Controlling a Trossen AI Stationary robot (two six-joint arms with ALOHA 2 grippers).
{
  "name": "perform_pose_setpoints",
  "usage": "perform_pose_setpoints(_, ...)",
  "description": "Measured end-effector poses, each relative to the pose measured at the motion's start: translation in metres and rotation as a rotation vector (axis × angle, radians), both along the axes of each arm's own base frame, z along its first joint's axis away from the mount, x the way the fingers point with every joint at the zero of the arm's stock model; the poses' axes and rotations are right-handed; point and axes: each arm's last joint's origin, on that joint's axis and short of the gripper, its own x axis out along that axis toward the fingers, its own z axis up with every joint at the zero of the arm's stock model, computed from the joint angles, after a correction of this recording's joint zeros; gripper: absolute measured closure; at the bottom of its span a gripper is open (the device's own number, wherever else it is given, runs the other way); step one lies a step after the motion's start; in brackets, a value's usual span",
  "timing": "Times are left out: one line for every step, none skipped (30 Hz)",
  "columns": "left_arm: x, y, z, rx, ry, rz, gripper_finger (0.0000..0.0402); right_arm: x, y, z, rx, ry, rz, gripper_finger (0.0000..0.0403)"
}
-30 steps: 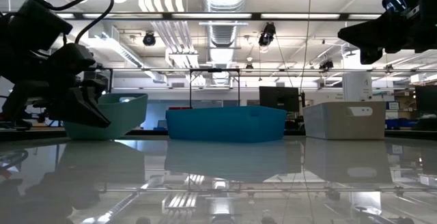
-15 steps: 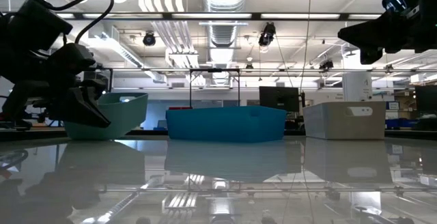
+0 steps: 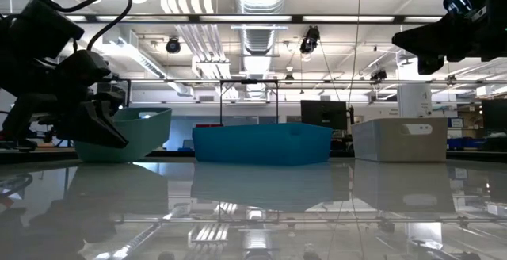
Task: Sort & place blocks by color
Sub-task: Return to Home Position
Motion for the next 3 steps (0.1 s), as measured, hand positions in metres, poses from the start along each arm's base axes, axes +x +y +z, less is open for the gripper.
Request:
perform_pose_setpoints(0.0,0.0,0.0,0.0,0.0,0.0,0.0394,0.0,0.0,0.0,0.0,0.0,0.0,0.0371)
perform_pose_setpoints(0.0,0.0,0.0,0.0,0.0,0.0,0.0394,0.0,0.0,0.0,0.0,0.0,0.0,0.0371)
perform_pose_setpoints(0.0,0.0,0.0,0.0,0.0,0.0,0.0394,0.0,0.0,0.0,0.0,0.0,0.0,0.0371)
